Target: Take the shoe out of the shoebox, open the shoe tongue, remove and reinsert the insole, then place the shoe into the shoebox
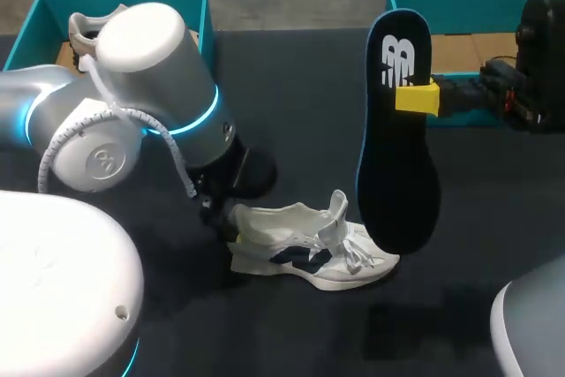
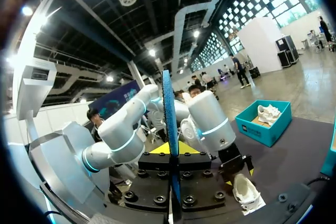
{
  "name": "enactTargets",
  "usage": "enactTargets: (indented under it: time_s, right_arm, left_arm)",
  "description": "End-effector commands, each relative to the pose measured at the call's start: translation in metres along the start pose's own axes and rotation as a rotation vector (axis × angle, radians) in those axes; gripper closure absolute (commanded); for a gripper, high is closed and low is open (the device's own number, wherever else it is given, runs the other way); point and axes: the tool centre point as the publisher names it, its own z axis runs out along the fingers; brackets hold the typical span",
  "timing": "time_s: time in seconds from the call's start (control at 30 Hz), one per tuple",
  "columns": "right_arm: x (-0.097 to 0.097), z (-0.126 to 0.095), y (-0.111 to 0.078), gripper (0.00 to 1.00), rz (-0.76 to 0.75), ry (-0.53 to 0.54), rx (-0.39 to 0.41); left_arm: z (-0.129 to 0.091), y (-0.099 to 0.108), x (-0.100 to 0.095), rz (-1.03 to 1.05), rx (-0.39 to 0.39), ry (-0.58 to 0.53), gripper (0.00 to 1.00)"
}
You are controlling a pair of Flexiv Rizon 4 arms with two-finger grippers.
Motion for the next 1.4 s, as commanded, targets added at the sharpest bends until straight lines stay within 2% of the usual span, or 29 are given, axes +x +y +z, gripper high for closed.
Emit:
enactTargets:
  time_s: [0.03, 0.27, 0.63, 1.03, 1.13, 1.33, 1.4]
  right_arm:
    - [0.000, 0.001, -0.001, 1.00, 0.003, -0.002, 0.001]
    - [0.000, 0.001, -0.001, 1.00, 0.003, -0.002, 0.001]
    - [0.000, 0.001, -0.001, 1.00, 0.003, -0.002, 0.001]
    - [0.000, 0.001, -0.001, 1.00, 0.003, -0.002, 0.001]
    - [0.000, 0.001, -0.001, 1.00, 0.003, -0.002, 0.001]
    - [0.000, 0.001, -0.001, 1.00, 0.003, -0.002, 0.001]
    - [0.000, 0.001, -0.001, 1.00, 0.003, -0.002, 0.001]
  left_arm:
    - [-0.015, -0.005, 0.002, 0.003, -0.006, -0.015, 0.00]
    - [-0.021, -0.020, -0.008, 0.000, 0.009, -0.009, 0.00]
    - [0.005, -0.044, -0.037, -0.036, 0.009, 0.023, 0.00]
    - [0.035, -0.062, -0.041, -0.054, -0.006, 0.033, 0.00]
    - [0.042, -0.062, -0.042, -0.057, -0.008, 0.035, 0.08]
    - [0.051, -0.061, -0.043, -0.063, 0.001, 0.050, 0.07]
    - [0.054, -0.062, -0.042, -0.064, 0.002, 0.052, 0.11]
